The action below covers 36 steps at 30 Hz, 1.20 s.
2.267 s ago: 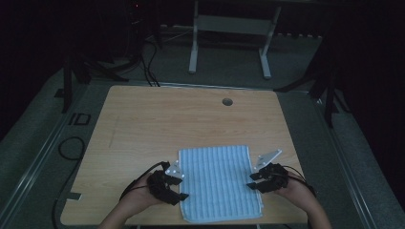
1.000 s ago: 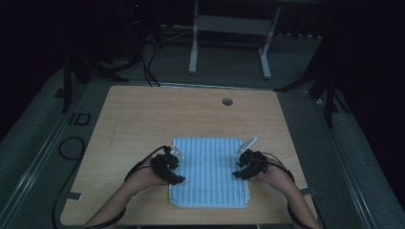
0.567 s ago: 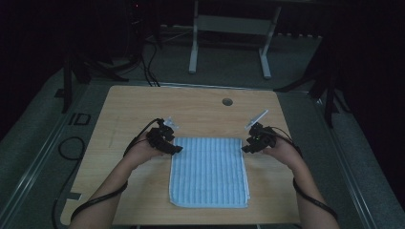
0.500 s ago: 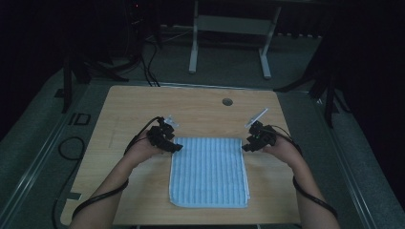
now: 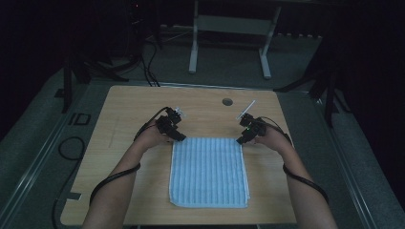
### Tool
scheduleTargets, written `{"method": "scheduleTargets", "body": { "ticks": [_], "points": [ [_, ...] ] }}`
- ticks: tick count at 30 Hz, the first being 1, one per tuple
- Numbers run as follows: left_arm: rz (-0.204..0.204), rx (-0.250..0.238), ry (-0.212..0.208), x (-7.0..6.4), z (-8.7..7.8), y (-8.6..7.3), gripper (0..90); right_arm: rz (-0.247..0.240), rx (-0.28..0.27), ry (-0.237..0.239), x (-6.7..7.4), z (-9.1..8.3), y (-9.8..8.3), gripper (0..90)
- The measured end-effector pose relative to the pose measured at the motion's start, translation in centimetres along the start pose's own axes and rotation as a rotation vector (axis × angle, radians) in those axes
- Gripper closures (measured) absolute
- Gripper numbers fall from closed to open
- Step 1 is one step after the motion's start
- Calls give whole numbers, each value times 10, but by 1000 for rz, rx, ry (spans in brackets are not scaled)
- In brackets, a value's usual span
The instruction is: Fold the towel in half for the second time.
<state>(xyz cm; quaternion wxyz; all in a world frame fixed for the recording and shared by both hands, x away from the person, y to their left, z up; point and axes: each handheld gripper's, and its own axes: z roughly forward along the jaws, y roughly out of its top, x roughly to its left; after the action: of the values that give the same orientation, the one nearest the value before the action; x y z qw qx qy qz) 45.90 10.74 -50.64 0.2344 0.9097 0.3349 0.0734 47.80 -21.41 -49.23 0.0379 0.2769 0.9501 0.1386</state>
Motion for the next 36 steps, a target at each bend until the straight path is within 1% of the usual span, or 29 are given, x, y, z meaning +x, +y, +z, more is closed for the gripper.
{"method": "scheduleTargets", "body": {
  "ticks": [1, 2, 3, 4, 5, 7, 9, 10, 11, 12, 13, 14, 15, 16, 17, 18, 20, 22, 23, 25, 26, 27, 29, 31, 32, 33, 34, 35, 36],
  "points": [
    [-1, 5, -5, 1, 3, 0, 391, 5, 20, 7, -2, 8, 3, 501],
    [6, 6, -4, 2, 4, -1, 391, 5, 20, 7, -2, 8, 3, 501],
    [7, 2, -5, 3, 6, -1, 420, 9, 23, 15, -3, 11, 3, 501],
    [-3, -3, -16, 5, 8, -2, 424, 14, 30, 19, -4, 15, 4, 509],
    [-7, -3, -30, 6, 10, -3, 441, 23, 42, 34, -5, 20, 5, 518],
    [-4, 21, -36, 7, 15, -5, 445, 28, 53, 42, -5, 23, 6, 533],
    [13, 50, -51, 7, 17, -7, 472, 25, 56, 42, -5, 25, 7, 562],
    [13, 50, -51, 7, 17, -7, 489, 25, 56, 42, -5, 25, 7, 562],
    [17, 69, -66, 7, 19, -8, 489, 23, 59, 47, -5, 26, 7, 576],
    [25, 70, -80, 7, 19, -9, 554, 20, 68, 49, -4, 27, 8, 611],
    [34, 62, -85, 6, 18, -10, 598, 22, 74, 57, -4, 28, 9, 652],
    [33, 61, -99, 5, 18, -10, 646, 25, 78, 69, -4, 28, 10, 694],
    [39, 50, -103, 4, 18, -10, 725, 19, 85, 73, -4, 28, 11, 766],
    [35, 34, -97, 3, 17, -10, 781, 13, 83, 70, -2, 27, 12, 822],
    [16, 28, -105, 4, 15, -9, 845, 5, 81, 61, -1, 26, 13, 842],
    [18, 22, -96, 4, 13, -9, 857, 2, 84, 50, 0, 24, 14, 850],
    [14, 0, -81, 4, 5, -7, 866, -14, 69, 39, 1, 18, 15, 856],
    [12, -41, -80, 3, -7, -5, 868, -17, 35, 33, 1, 7, 15, 856],
    [20, -61, -72, 2, -14, -4, 869, -20, 11, 24, 1, 0, 14, 857],
    [26, -101, -81, 0, -29, -5, 869, -33, -28, 7, 4, -16, 12, 857],
    [32, -128, -89, -1, -39, -6, 869, -46, -46, -7, 7, -24, 11, 856],
    [31, -146, -104, -3, -44, -7, 869, -63, -67, -15, 12, -35, 8, 857],
    [69, -168, -117, -10, -58, -11, 868, -94, -92, -25, 20, -49, 3, 857],
    [98, -181, -127, -19, -69, -17, 867, -136, -124, -32, 31, -63, -5, 859],
    [120, -182, -137, -24, -73, -20, 867, -148, -140, -32, 37, -69, -10, 859],
    [145, -178, -131, -31, -78, -24, 866, -160, -152, -39, 44, -75, -15, 859],
    [156, -178, -142, -37, -81, -28, 866, -181, -168, -45, 52, -80, -20, 858],
    [178, -178, -157, -44, -85, -33, 866, -189, -182, -45, 60, -83, -26, 858],
    [199, -181, -158, -51, -89, -38, 865, -200, -191, -57, 68, -86, -32, 858]
  ]
}}
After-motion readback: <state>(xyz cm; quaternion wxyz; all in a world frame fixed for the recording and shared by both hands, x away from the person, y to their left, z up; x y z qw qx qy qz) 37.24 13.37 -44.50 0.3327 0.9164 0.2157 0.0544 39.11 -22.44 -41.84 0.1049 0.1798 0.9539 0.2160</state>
